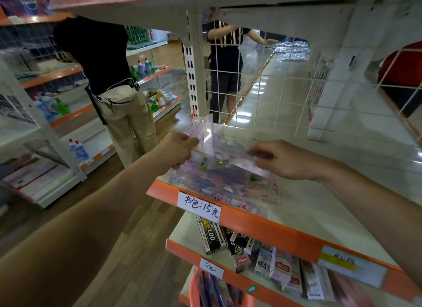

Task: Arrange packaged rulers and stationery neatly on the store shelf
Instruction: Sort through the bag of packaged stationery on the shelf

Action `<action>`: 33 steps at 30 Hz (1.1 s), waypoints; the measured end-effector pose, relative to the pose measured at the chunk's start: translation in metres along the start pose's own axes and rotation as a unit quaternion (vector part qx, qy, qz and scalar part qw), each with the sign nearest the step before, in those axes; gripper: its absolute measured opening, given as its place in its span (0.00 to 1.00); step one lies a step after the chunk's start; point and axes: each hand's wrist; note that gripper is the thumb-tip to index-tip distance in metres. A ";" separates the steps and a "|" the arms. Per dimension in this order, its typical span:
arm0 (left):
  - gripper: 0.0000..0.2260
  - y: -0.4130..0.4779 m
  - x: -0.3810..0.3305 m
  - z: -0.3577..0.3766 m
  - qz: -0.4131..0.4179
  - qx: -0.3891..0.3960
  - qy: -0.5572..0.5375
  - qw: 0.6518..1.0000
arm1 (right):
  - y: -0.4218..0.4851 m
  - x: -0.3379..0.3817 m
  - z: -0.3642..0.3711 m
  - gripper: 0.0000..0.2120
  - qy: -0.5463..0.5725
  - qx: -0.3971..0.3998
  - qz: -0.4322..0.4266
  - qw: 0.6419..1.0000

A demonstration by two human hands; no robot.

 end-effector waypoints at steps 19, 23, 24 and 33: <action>0.08 -0.002 -0.004 0.013 -0.017 0.023 0.009 1.000 | 0.007 0.000 0.019 0.12 0.026 0.019 0.103 0.994; 0.08 -0.005 -0.007 0.011 -0.011 0.039 -0.078 0.996 | -0.003 0.006 0.002 0.13 0.097 -0.044 0.088 0.990; 0.07 -0.006 -0.009 0.011 -0.010 0.047 -0.108 0.993 | -0.004 0.009 -0.001 0.14 0.125 -0.057 0.087 0.987; 0.07 0.001 -0.010 0.001 0.022 0.105 -0.316 0.943 | 0.052 0.069 0.019 0.21 0.231 -0.022 -0.029 0.972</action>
Point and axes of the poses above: each hand's wrist, its own y-axis towards the middle knuckle, its own z-axis out of the palm, x = y × z, and after that the axes turned 14 degrees about x, right-handed
